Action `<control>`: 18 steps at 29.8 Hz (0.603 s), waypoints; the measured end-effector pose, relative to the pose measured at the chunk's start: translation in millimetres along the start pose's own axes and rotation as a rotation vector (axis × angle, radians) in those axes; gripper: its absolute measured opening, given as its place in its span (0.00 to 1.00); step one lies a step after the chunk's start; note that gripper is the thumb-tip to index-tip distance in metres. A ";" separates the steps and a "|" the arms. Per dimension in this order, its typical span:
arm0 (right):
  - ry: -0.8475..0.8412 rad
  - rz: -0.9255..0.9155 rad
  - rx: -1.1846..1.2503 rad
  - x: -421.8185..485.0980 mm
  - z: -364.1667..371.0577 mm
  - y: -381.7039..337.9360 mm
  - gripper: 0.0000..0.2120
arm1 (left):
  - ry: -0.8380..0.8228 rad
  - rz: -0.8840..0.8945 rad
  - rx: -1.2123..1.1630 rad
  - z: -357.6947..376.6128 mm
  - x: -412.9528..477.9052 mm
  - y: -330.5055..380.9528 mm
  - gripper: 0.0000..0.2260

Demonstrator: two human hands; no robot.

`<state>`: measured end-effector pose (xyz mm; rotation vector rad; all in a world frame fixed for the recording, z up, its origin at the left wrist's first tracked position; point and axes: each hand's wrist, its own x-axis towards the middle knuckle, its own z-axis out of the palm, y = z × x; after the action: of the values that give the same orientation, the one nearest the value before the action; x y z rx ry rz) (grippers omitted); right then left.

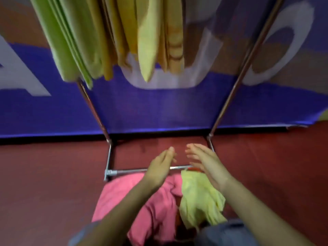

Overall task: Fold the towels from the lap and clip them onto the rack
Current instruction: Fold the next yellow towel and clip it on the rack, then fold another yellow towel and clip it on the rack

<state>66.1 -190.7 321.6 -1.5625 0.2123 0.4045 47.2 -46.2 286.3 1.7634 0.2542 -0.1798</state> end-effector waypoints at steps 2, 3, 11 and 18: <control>0.011 0.222 -0.019 5.3 -16.8 52.3 0.07 | -0.093 -0.117 0.027 10.9 -16.2 -30.2 0.14; 0.006 0.288 -0.044 12.6 -21.8 60.0 0.09 | -0.107 -0.147 0.026 10.3 -20.5 -37.3 0.13; 0.219 0.677 -0.173 38.9 -51.5 185.7 0.16 | -0.113 -0.613 -0.145 57.4 -27.4 -134.3 0.19; 0.342 0.672 -0.298 71.9 -67.4 268.6 0.15 | -0.108 -0.757 -0.187 89.2 -11.5 -192.9 0.22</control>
<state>38.1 -259.7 45.4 -1.8246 0.9950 0.7107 -14.0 -97.0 88.9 1.3953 0.8261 -0.7656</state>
